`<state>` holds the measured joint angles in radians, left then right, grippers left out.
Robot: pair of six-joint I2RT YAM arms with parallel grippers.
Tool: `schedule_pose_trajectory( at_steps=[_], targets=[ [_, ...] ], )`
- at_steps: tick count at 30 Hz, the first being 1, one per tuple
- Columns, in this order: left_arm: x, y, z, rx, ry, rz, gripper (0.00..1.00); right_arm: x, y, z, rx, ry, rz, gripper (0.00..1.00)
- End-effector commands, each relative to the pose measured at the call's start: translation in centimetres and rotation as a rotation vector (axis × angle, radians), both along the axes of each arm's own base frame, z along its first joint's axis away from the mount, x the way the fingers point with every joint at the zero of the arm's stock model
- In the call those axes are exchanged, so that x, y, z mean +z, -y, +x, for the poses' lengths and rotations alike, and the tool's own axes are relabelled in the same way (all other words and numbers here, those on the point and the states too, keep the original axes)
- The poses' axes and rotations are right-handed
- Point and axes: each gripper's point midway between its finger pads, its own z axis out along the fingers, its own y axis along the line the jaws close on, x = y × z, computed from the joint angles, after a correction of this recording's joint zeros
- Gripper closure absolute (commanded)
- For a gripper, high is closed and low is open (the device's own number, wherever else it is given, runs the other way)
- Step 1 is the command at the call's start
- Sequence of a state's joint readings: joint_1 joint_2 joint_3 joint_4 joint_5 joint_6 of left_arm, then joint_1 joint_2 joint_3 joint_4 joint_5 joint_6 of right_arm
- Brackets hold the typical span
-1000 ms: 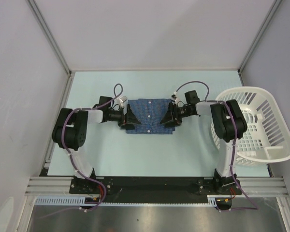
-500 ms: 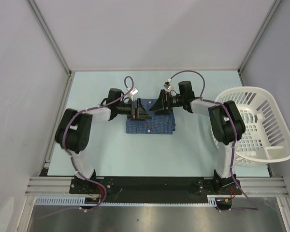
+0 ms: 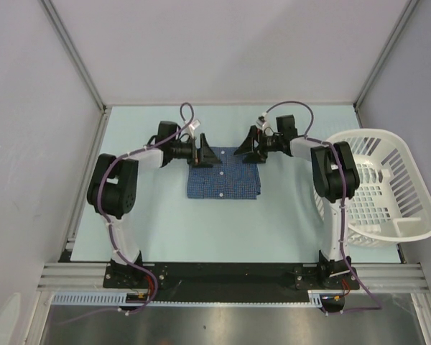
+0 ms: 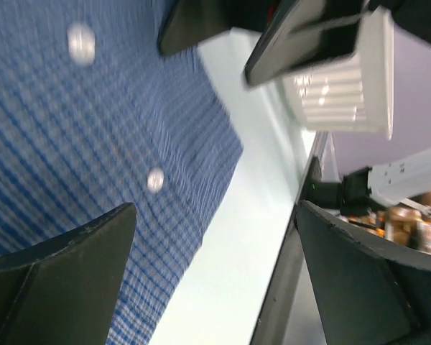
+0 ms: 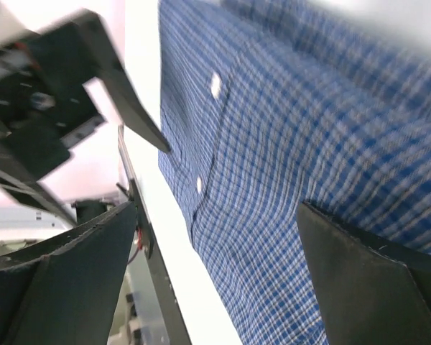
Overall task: Fold and stack the long sleeve shirts
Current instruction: Fold the shirt
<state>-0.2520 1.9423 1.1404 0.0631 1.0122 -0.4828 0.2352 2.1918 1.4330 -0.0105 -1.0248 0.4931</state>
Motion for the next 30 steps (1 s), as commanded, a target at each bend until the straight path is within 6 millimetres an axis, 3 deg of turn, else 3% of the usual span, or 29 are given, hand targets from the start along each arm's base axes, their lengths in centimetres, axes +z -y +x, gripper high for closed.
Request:
schedule_pose_trajectory(
  at_steps=[1, 4, 8, 11, 13, 16, 17, 19, 20, 21, 22, 23, 24, 25, 26, 27, 28, 30],
  targets=[
    [2.9, 0.1, 4.9, 0.044, 0.164, 0.019, 0.01, 3.2, -0.8, 3.2, -0.018, 0.131, 0.019, 0.00],
    [0.3, -0.3, 6.8, 0.099, 0.140, 0.085, 0.01, 0.1, -0.5, 3.5, -0.019, 0.064, -0.017, 0.02],
    [-3.5, -2.0, 8.7, 0.186, 0.050, 0.148, 0.01, -3.5, 0.8, 5.7, -0.102, 0.044, -0.086, 0.03],
    [-5.4, -3.6, 9.7, 0.238, -0.008, 0.148, 0.01, -4.1, 0.8, 7.2, -0.127, 0.057, -0.100, 0.04],
    [-5.3, -4.1, 9.5, 0.235, 0.000, 0.150, 0.01, -3.9, 0.7, 7.8, -0.117, 0.094, -0.115, 0.05],
    [-3.2, -4.0, 8.8, 0.166, 0.092, 0.152, 0.01, -1.5, 0.3, 8.0, -0.086, 0.147, -0.113, 0.06],
    [-0.5, -4.2, 8.7, 0.160, 0.173, 0.156, 0.01, 1.3, 0.3, 7.9, -0.083, 0.189, -0.098, 0.06],
    [1.1, -5.2, 8.2, 0.134, 0.302, 0.228, 0.01, 3.2, 0.1, 6.4, -0.067, 0.197, -0.082, 0.06],
    [4.7, -5.7, 7.9, 0.137, 0.415, 0.248, 0.00, 6.9, 0.2, 5.7, -0.071, 0.258, -0.066, 0.07],
    [5.1, -6.4, 7.1, 0.128, 0.444, 0.294, 0.01, 6.3, 0.2, 3.8, -0.066, 0.220, -0.074, 0.07],
    [6.1, -7.5, 7.3, 0.110, 0.578, 0.381, 0.01, 7.3, 0.2, 2.9, -0.071, 0.229, -0.080, 0.08],
    [9.3, -8.1, 6.7, 0.119, 0.698, 0.425, 0.00, 7.7, 0.4, 1.7, -0.073, 0.227, -0.095, 0.09],
    [9.9, -8.9, 6.0, 0.118, 0.768, 0.479, 0.01, 8.5, 0.3, -0.8, -0.065, 0.230, -0.111, 0.10],
    [11.0, -9.7, 5.9, 0.092, 0.894, 0.546, 0.01, 8.3, 0.5, -1.5, -0.089, 0.236, -0.153, 0.10],
    [10.8, -10.5, 5.3, 0.098, 0.939, 0.612, 0.01, 7.6, 0.9, -2.9, -0.092, 0.208, -0.194, 0.12],
    [14.0, -10.8, 4.6, 0.121, 1.059, 0.623, 0.01, 8.6, 1.2, -3.9, -0.110, 0.222, -0.211, 0.12],
    [14.6, -11.2, 4.4, 0.134, 1.100, 0.643, 0.01, 6.4, 1.9, -5.2, -0.138, 0.168, -0.277, 0.12],
    [16.0, -12.6, 4.2, 0.267, 1.109, 0.673, 0.01, 5.3, 2.6, -6.1, -0.208, 0.120, -0.333, 0.14]
  ],
)
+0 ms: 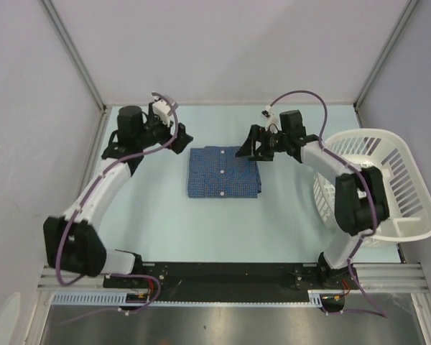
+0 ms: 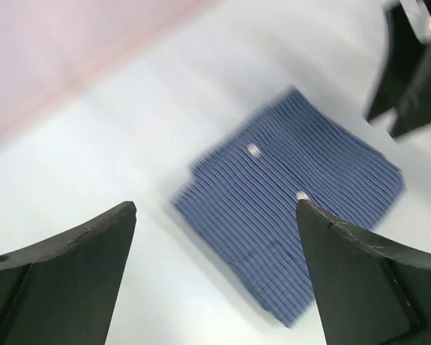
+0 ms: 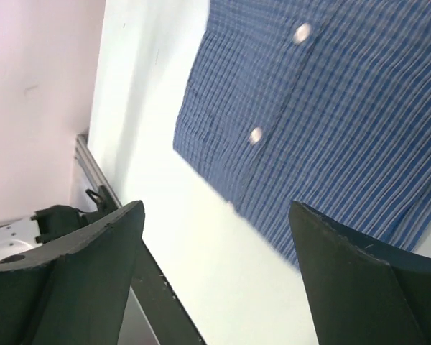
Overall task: Fold and stack the long sleeve shirts
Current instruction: Fold the shirt
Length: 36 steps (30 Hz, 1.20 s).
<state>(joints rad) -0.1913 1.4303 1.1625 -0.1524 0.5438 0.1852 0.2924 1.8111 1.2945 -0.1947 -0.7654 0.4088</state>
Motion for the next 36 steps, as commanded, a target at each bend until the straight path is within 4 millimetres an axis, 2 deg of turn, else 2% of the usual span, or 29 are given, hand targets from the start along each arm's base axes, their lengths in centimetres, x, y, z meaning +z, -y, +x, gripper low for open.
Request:
schedule_pose_trajectory(
  at_steps=[1, 3, 6, 8, 9, 10, 11, 13, 14, 16, 17, 18, 20, 21, 22, 23, 25, 27, 28, 29, 34, 36],
  targets=[
    [1.8, -3.2, -0.1, 0.135, 0.199, 0.140, 0.01, -3.8, 2.7, -2.5, -0.208, -0.065, -0.233, 0.17],
    [0.9, -2.0, -1.8, 0.027, 0.133, 0.151, 0.01, -5.2, 3.4, -3.2, -0.258, -0.105, -0.275, 0.23],
    [-1.6, -1.4, -3.1, -0.034, 0.023, 0.161, 0.01, -6.1, 3.6, -3.4, -0.257, -0.081, -0.273, 0.27],
    [-3.0, -1.3, -3.6, -0.049, -0.005, 0.169, 0.01, -6.1, 2.8, -3.8, -0.172, -0.041, -0.283, 0.30],
    [-4.4, -2.1, -3.5, -0.006, -0.028, 0.193, 0.01, -5.9, 2.3, -4.3, -0.127, -0.017, -0.292, 0.30],
    [-4.8, -2.3, -3.4, 0.032, -0.058, 0.174, 0.01, -5.9, 2.0, -4.7, -0.042, 0.055, -0.330, 0.31],
    [-5.7, -2.8, -3.4, 0.054, -0.096, 0.166, 0.01, -5.1, 0.4, -5.6, 0.024, 0.122, -0.340, 0.32],
    [-5.9, -3.1, -3.6, 0.089, -0.159, 0.092, 0.01, -4.0, -0.7, -5.6, 0.119, 0.271, -0.366, 0.33],
    [-6.0, -3.9, -3.6, 0.115, -0.184, 0.059, 0.00, -3.5, -1.7, -5.9, 0.173, 0.346, -0.387, 0.34],
    [-6.0, -4.4, -3.8, 0.149, -0.236, -0.009, 0.01, -2.9, -4.7, -6.5, 0.263, 0.488, -0.443, 0.36],
    [-6.2, -5.4, -3.9, 0.181, -0.256, -0.034, 0.00, -2.7, -5.7, -6.5, 0.342, 0.582, -0.468, 0.38],
    [-6.2, -5.8, -4.0, 0.199, -0.270, -0.055, 0.01, -3.0, -7.7, -6.8, 0.397, 0.627, -0.481, 0.38],
    [-6.8, -7.2, -4.3, 0.262, -0.319, -0.099, 0.01, -3.1, -10.0, -6.6, 0.482, 0.714, -0.488, 0.39],
    [-6.7, -8.2, -4.3, 0.292, -0.324, -0.107, 0.01, -4.6, -11.1, -6.7, 0.524, 0.712, -0.498, 0.42],
    [-6.9, -8.7, -4.4, 0.319, -0.353, -0.129, 0.01, -3.4, -13.5, -6.7, 0.548, 0.759, -0.482, 0.47],
    [-7.2, -10.0, -4.6, 0.356, -0.374, -0.140, 0.01, -3.7, -14.5, -6.8, 0.569, 0.769, -0.492, 0.50],
    [-7.1, -11.1, -4.9, 0.389, -0.379, -0.152, 0.01, -4.3, -17.1, -6.8, 0.603, 0.804, -0.493, 0.52],
    [-7.2, -12.5, -5.5, 0.421, -0.391, -0.169, 0.00, -4.5, -18.6, -6.9, 0.625, 0.831, -0.485, 0.52],
    [-6.9, -12.9, -5.8, 0.427, -0.387, -0.172, 0.01, -6.1, -18.9, -7.2, 0.650, 0.806, -0.500, 0.52],
    [-7.0, -13.7, -6.1, 0.450, -0.393, -0.180, 0.00, -5.9, -19.9, -7.2, 0.656, 0.814, -0.494, 0.52],
    [-6.2, -15.0, -6.8, 0.482, -0.361, -0.187, 0.01, -8.6, -20.6, -7.9, 0.685, 0.775, -0.513, 0.44],
    [-6.4, -15.2, -7.1, 0.487, -0.362, -0.187, 0.01, -10.4, -20.6, -8.1, 0.703, 0.753, -0.528, 0.43]
  ],
)
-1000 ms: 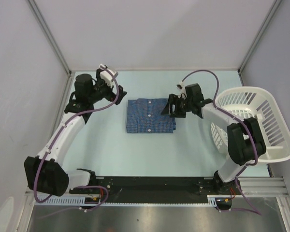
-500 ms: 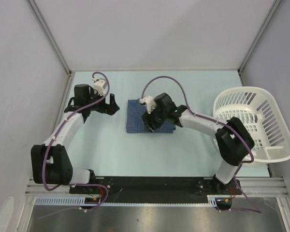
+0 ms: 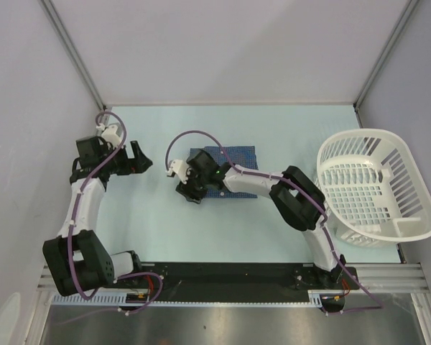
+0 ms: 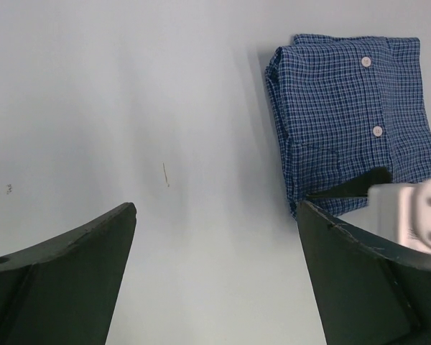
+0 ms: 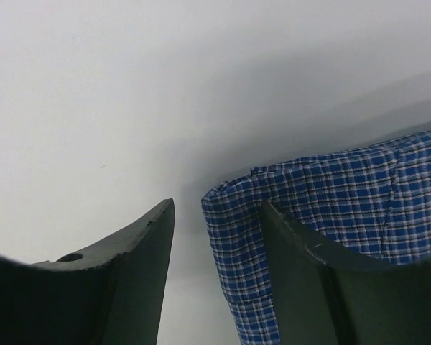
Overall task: Fold and stack the long sleeve shirts
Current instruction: Fold the shirt
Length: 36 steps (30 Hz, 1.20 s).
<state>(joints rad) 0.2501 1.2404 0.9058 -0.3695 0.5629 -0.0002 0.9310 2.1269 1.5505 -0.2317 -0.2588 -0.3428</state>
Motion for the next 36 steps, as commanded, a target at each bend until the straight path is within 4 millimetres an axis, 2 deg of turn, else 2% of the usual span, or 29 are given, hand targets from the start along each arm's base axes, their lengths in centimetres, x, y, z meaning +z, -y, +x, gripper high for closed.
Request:
schedule_pose_trajectory(
  at_steps=[1, 3, 4, 6, 7, 8, 9, 10, 12, 13, 15, 16, 17, 19, 20, 22, 23, 24, 26, 27, 28, 29, 30, 32, 36],
  targets=[
    [1.0, 0.0, -0.9, -0.005, 0.027, -0.022, 0.01, -0.9, -0.9, 1.0, 0.011, 0.041, -0.015, 0.45],
    [1.0, -0.2, -1.2, 0.005, 0.022, -0.021, 0.01, -2.9, -0.1, 1.1, 0.000, 0.040, -0.065, 0.53],
    [1.0, -0.6, -1.2, 0.016, 0.023, -0.021, 0.01, -3.5, 0.3, 1.0, 0.004, 0.041, -0.082, 0.72],
    [0.9, -0.8, -1.4, 0.007, 0.029, -0.003, 0.01, -3.6, 1.5, 0.4, 0.026, 0.046, -0.105, 0.95],
    [0.8, -0.7, -1.5, -0.002, 0.025, -0.007, 0.01, -3.4, 2.1, -0.2, 0.043, 0.039, -0.117, 1.00],
    [0.7, -0.6, -1.6, -0.014, 0.023, -0.011, 0.01, -3.1, 2.7, -1.0, 0.087, 0.040, -0.129, 1.00],
    [0.4, -0.5, -1.7, -0.024, 0.017, -0.013, 0.01, -1.1, 2.8, -2.5, 0.150, 0.020, -0.087, 1.00],
    [0.3, -0.2, -1.7, -0.036, 0.015, -0.020, 0.01, -1.8, 4.8, -4.8, 0.202, -0.045, -0.128, 1.00],
    [0.0, 0.6, -2.0, -0.077, 0.004, -0.060, 0.03, -0.7, 6.6, -8.5, 0.375, -0.103, -0.110, 1.00],
    [-0.4, 1.1, -2.1, -0.098, -0.011, -0.087, 0.05, -0.5, 9.3, -11.1, 0.435, -0.159, -0.151, 1.00],
    [-1.0, 2.6, -2.7, -0.152, -0.043, -0.169, 0.09, 0.0, 11.8, -13.9, 0.574, -0.186, -0.164, 1.00],
    [-1.9, 3.5, -2.9, -0.177, -0.078, -0.204, 0.11, 0.4, 14.2, -15.6, 0.605, -0.233, -0.203, 1.00],
    [-2.7, 4.4, -3.4, -0.197, -0.107, -0.236, 0.12, -0.5, 16.3, -17.0, 0.637, -0.276, -0.242, 1.00],
    [-3.4, 7.1, -3.9, -0.274, -0.147, -0.305, 0.13, -0.9, 19.2, -18.2, 0.691, -0.284, -0.294, 1.00],
    [-4.7, 8.1, -4.4, -0.290, -0.196, -0.340, 0.12, -1.8, 20.9, -18.6, 0.686, -0.310, -0.329, 1.00],
    [-5.4, 10.4, -4.5, -0.339, -0.233, -0.399, 0.13, -2.2, 22.7, -18.4, 0.668, -0.326, -0.372, 0.97],
    [-6.9, 11.1, -4.9, -0.338, -0.292, -0.429, 0.13, -2.2, 23.5, -17.7, 0.632, -0.335, -0.380, 0.95],
    [-7.4, 11.7, -5.0, -0.335, -0.326, -0.451, 0.14, -2.1, 23.8, -17.2, 0.607, -0.341, -0.382, 0.93],
    [-8.7, 13.2, -5.2, -0.375, -0.359, -0.466, 0.15, -1.5, 23.8, -16.5, 0.558, -0.365, -0.368, 0.81],
    [-9.0, 13.8, -5.5, -0.373, -0.388, -0.491, 0.16, -0.6, 23.4, -15.4, 0.518, -0.366, -0.345, 0.73],
    [-8.8, 15.2, -5.6, -0.420, -0.381, -0.511, 0.17, 0.0, 23.1, -15.1, 0.499, -0.379, -0.331, 0.58],
    [-9.3, 15.8, -6.1, -0.421, -0.409, -0.530, 0.18, 0.9, 22.5, -15.1, 0.470, -0.407, -0.297, 0.53],
    [-9.8, 16.3, -6.4, -0.409, -0.448, -0.553, 0.20, 2.3, 21.8, -14.2, 0.449, -0.403, -0.263, 0.50],
    [-10.6, 17.6, -6.7, -0.412, -0.452, -0.532, 0.23, 3.7, 20.9, -13.9, 0.417, -0.424, -0.208, 0.47],
    [-12.7, 19.1, -7.7, -0.380, -0.514, -0.503, 0.31, 5.2, 20.3, -13.2, 0.376, -0.418, -0.177, 0.46]
  ],
)
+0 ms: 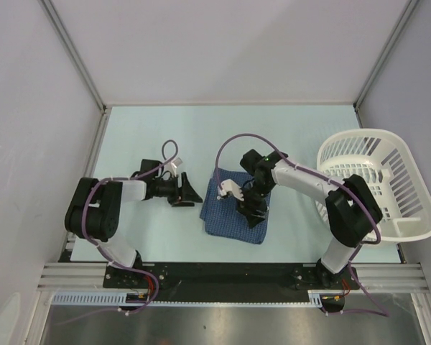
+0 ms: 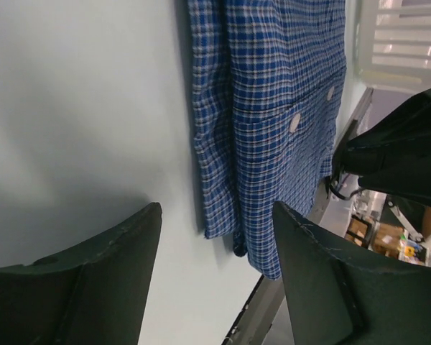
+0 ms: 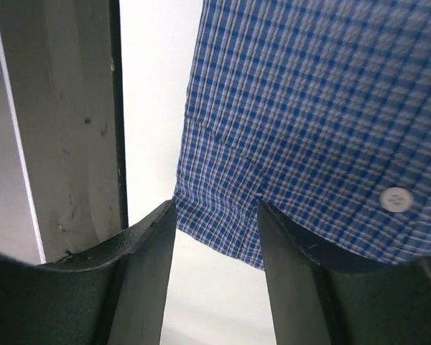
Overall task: Fold and stack the long sleeve shirts
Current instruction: Fold the shirt
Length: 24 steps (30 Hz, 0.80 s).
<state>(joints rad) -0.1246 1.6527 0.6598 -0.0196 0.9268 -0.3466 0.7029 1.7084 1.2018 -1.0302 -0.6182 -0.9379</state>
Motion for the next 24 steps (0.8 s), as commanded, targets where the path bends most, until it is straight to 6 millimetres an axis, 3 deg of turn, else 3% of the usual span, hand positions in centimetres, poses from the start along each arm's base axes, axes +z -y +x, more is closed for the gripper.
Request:
schedule_pose_trajectory(
  at_steps=[1, 10, 24],
  targets=[
    [-1.0, 2.3, 0.2, 0.022, -0.010, -0.011, 0.32, 3.1, -1.1, 0.2, -0.069, -0.035, 0.061, 0.45],
    [-4.3, 3.6, -0.4, 0.036, -0.110, -0.017, 0.35, 4.4, -1.7, 2.6, -0.175, -0.036, 0.108, 0.44],
    [-6.5, 5.3, 0.3, 0.032, -0.152, -0.024, 0.39, 4.7, -2.2, 3.9, -0.205, -0.016, 0.121, 0.39]
  ],
)
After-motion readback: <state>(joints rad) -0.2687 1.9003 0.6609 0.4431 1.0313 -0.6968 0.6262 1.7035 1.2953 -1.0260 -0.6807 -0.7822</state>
